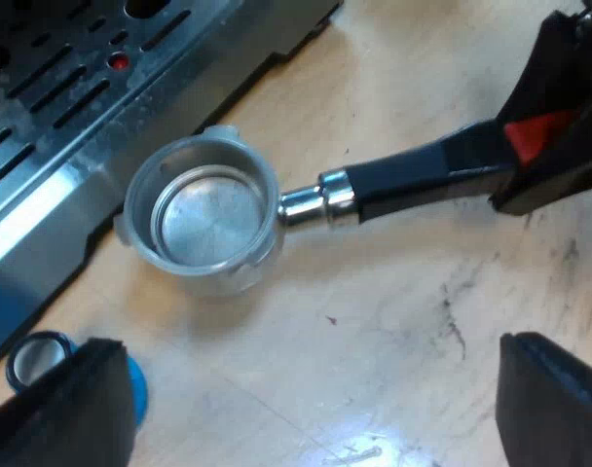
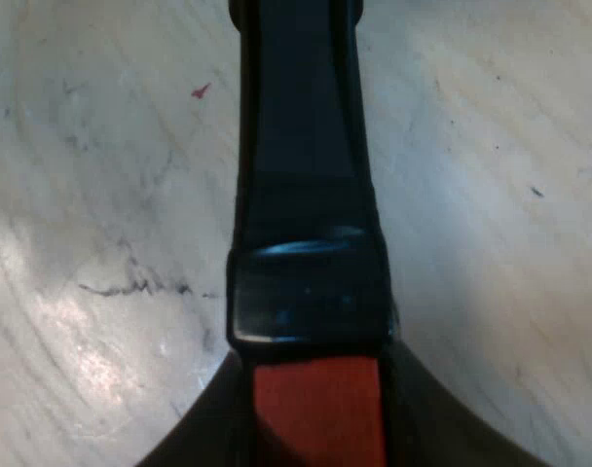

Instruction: Grind coffee beans and then tamp

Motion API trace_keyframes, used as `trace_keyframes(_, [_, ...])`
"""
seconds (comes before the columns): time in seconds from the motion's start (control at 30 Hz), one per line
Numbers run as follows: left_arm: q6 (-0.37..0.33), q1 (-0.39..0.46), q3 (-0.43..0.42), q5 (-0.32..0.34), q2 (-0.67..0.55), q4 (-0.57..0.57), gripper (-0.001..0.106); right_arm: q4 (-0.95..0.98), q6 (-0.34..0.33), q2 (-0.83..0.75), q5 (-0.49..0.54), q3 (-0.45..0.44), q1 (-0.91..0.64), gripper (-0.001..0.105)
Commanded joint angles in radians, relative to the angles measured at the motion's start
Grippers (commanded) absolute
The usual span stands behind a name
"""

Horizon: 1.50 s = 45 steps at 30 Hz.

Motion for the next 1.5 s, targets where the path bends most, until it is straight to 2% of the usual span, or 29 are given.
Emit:
trace_keyframes(0.03, [0.004, -0.006, -0.003, -0.011, 0.002, -0.016, 0.077, -0.048, -0.012, 0.009, -0.024, -0.014, -0.024, 0.0])
trace_keyframes(0.5, [0.004, -0.006, -0.003, -0.005, 0.002, -0.014, 0.077, -0.048, -0.027, 0.123, -0.051, -0.014, -0.038, 0.0])
trace_keyframes(1.2, [0.004, -0.006, -0.003, 0.0, 0.002, -0.014, 0.077, -0.015, -0.018, 0.149, -0.051, -0.014, -0.038, 0.0])
trace_keyframes(1.23, [0.004, -0.006, -0.003, 0.0, 0.002, -0.014, 0.077, -0.005, -0.014, 0.149, -0.051, -0.014, -0.038, 0.001])
trace_keyframes(1.33, [0.004, -0.006, -0.003, 0.0, 0.002, -0.014, 0.077, 0.036, 0.043, 0.149, -0.057, -0.014, -0.038, 0.019])
trace_keyframes(1.37, [0.004, -0.006, -0.003, 0.0, 0.002, -0.014, 0.077, 0.045, 0.045, 0.149, -0.058, -0.014, -0.038, 0.026])
trace_keyframes(1.5, [0.004, -0.006, -0.003, 0.0, 0.002, -0.014, 0.077, 0.061, 0.045, 0.149, -0.058, -0.014, -0.038, 0.041])
